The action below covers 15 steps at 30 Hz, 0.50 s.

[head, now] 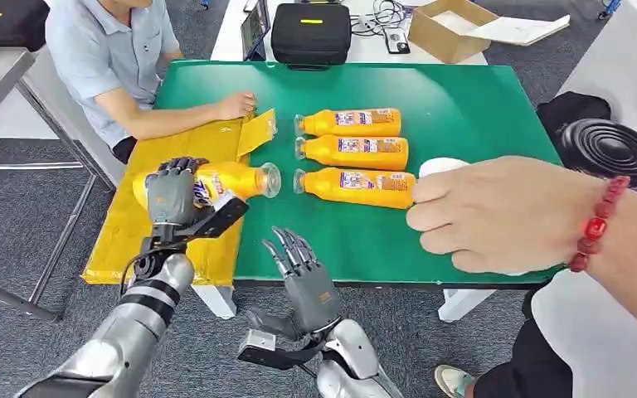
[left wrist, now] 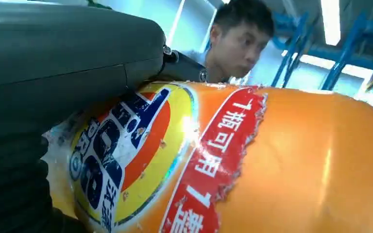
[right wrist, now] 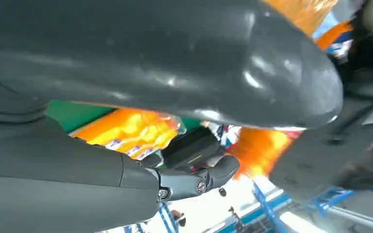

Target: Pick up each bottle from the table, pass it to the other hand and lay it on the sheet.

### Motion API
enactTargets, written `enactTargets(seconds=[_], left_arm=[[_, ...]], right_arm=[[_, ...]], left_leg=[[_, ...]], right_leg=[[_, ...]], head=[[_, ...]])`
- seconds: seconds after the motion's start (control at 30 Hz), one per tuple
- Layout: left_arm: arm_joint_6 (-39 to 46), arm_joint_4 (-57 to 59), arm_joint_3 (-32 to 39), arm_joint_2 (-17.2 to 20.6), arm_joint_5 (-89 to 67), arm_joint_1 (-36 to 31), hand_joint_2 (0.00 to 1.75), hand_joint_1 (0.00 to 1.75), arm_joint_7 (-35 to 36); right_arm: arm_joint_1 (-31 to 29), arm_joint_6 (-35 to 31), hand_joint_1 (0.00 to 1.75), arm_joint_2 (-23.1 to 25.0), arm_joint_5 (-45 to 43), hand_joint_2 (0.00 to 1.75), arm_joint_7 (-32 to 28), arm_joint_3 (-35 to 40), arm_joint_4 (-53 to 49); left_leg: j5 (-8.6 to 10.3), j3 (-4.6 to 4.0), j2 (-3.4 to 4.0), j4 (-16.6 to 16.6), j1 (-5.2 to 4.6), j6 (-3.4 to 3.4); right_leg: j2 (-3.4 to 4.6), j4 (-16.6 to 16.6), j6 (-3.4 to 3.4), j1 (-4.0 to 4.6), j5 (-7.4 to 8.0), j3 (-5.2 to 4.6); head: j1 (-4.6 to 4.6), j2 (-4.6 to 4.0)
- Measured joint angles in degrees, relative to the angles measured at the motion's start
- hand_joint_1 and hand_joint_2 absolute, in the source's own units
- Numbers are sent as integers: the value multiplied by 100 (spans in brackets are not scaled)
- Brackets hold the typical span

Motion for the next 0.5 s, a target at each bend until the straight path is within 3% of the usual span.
enactTargets(seconds=[0.3,0.5], left_arm=[[-1685,1401,-503,278,-635,-998,175,175,1287],[-1850,1717,-621,413,-677,-1238,175,175,1365]], right_arm=[[-220,160,0,-11,-581,0,0,812,188],[-297,184,0,-17,-625,0,7,1096,258]], left_leg=[[1,-2,3,0,0,0],[1,-3,0,0,1,-1]], right_leg=[[1,3,0,1,-1,-1],[0,3,0,0,-2,-2]], head=[[2,0],[2,0]])
